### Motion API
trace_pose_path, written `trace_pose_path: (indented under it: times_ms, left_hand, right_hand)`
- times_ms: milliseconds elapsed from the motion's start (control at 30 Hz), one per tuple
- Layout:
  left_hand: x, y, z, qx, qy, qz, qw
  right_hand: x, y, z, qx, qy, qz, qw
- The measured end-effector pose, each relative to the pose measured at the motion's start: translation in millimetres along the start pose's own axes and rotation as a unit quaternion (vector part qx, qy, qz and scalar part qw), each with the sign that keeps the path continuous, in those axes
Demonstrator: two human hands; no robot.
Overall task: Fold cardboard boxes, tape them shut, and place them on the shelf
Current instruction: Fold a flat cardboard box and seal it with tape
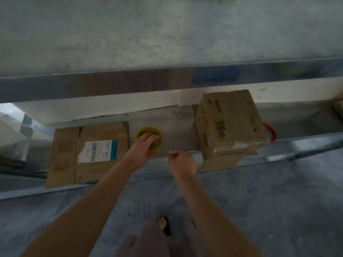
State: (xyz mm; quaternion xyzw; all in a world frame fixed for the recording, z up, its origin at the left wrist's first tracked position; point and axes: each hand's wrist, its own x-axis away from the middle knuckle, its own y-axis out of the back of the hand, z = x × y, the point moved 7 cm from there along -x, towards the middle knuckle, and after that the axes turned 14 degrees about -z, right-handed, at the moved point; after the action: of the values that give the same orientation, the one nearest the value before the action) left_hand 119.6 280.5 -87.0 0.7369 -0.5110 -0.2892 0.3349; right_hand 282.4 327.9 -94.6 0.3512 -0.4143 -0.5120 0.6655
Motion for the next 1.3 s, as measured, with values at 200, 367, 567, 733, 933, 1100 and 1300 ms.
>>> trace_pose_path:
  times_ms: [200, 367, 567, 733, 933, 1100, 1300]
  left_hand:
    - [4, 9, -4, -0.046, -0.004, 0.008, 0.999]
    - [19, 25, -9, -0.083, 0.013, -0.015, 0.996]
    - [32, 26, -11, -0.138, 0.018, 0.031, 0.990]
    - [38, 30, -55, -0.201, -0.080, -0.018, 0.976]
    - [46, 34, -121, -0.254, -0.138, -0.082, 0.954]
    - [42, 26, -192, -0.249, -0.133, -0.113, 0.953]
    - [47, -15, -230, -0.138, 0.001, -0.125, 0.983]
  right_hand:
    - [-5, 6, 11, 0.064, 0.028, 0.025, 0.997]
    - [-4, 9, 13, 0.095, 0.034, 0.060, 0.993]
    - [6, 8, -20, 0.105, 0.010, 0.112, 0.988]
    - [44, 47, 2, 0.080, 0.244, -0.039, 0.966]
    - [76, 136, 14, 0.028, 0.400, -0.231, 0.886]
    - [35, 191, -36, 0.083, 0.361, -0.222, 0.902]
    - [-21, 227, -120, 0.033, 0.281, -0.174, 0.943]
